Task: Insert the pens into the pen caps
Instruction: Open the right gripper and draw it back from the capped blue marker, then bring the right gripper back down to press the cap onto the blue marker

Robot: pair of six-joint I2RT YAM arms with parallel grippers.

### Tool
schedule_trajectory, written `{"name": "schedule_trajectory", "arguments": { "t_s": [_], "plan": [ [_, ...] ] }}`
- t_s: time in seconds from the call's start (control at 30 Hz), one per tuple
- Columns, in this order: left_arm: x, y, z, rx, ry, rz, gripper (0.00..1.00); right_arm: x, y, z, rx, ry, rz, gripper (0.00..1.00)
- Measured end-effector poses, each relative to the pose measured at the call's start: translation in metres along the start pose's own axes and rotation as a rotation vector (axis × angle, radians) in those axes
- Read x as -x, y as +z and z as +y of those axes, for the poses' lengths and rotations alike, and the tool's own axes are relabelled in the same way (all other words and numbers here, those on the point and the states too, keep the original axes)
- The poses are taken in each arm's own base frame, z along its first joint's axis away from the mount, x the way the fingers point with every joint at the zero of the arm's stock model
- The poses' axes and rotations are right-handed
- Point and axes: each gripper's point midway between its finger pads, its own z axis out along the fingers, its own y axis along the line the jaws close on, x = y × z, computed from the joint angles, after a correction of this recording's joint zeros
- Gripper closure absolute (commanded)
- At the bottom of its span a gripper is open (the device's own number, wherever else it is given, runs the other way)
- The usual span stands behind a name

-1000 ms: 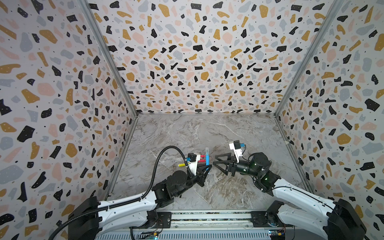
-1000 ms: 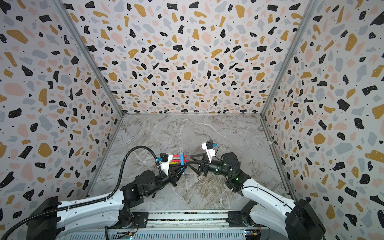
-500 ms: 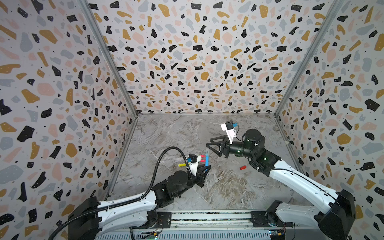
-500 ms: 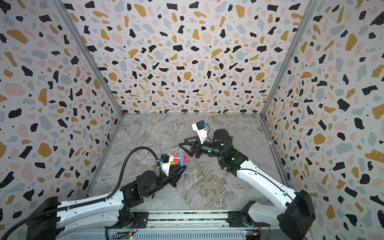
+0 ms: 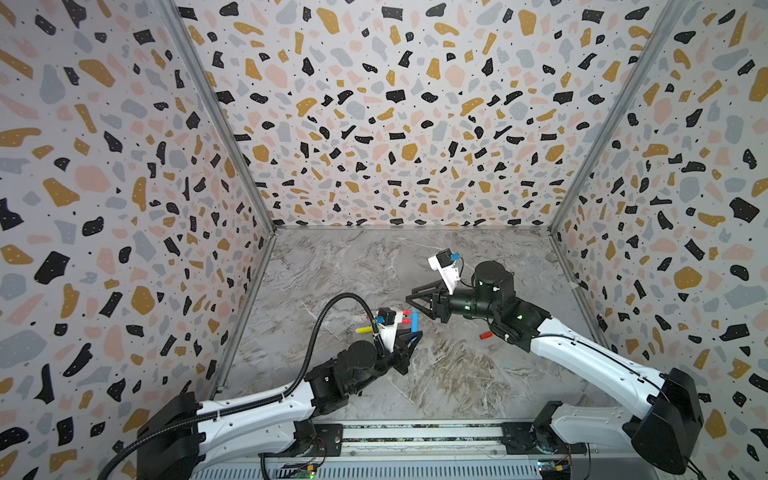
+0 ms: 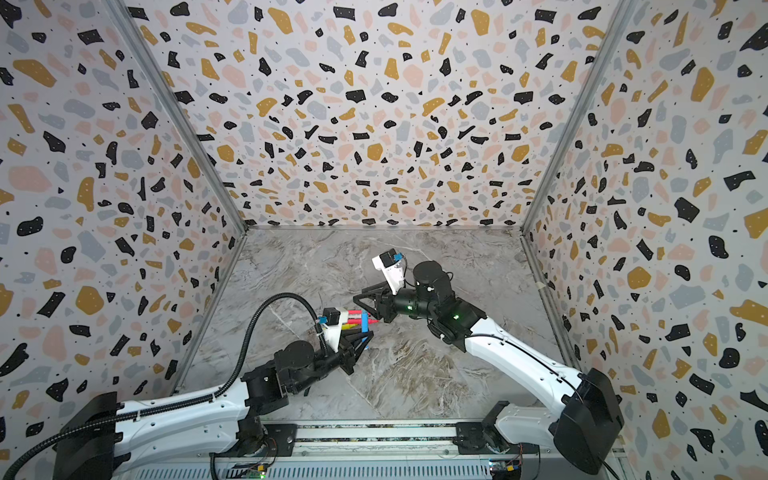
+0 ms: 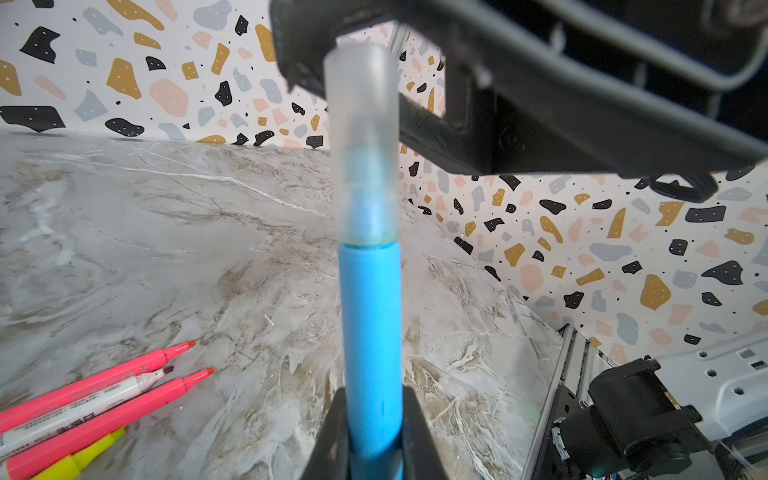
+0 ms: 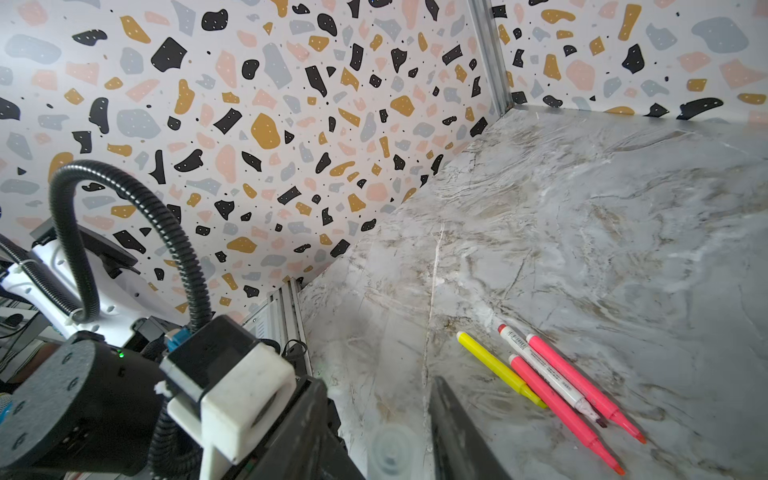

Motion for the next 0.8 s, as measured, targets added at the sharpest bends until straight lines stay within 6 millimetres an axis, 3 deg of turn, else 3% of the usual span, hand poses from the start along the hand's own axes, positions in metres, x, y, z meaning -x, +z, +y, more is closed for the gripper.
{"name": "schedule_trajectory", "arguments": {
  "t_s": [0.13, 0.37, 0.5, 0.8],
  "plan": [
    [0.000, 0.000, -0.001, -0.003, 0.000, 0.002, 1.00, -0.003, 0.002, -0.001, -0.001, -0.002, 0.010, 0.65],
    [0.004, 0.000, -0.003, -0.006, 0.000, -0.003, 1.00, -0.008, 0.005, -0.002, -0.001, -0.001, 0.026, 0.84],
    [0.003, 0.000, -0.002, -0.002, 0.002, 0.002, 1.00, -0.009, 0.005, -0.001, 0.001, -0.003, 0.030, 1.00],
    [-0.009, -0.002, 0.004, 0.032, 0.058, 0.072, 1.00, -0.029, 0.001, -0.007, -0.013, -0.001, 0.008, 1.00]
  ]
}}
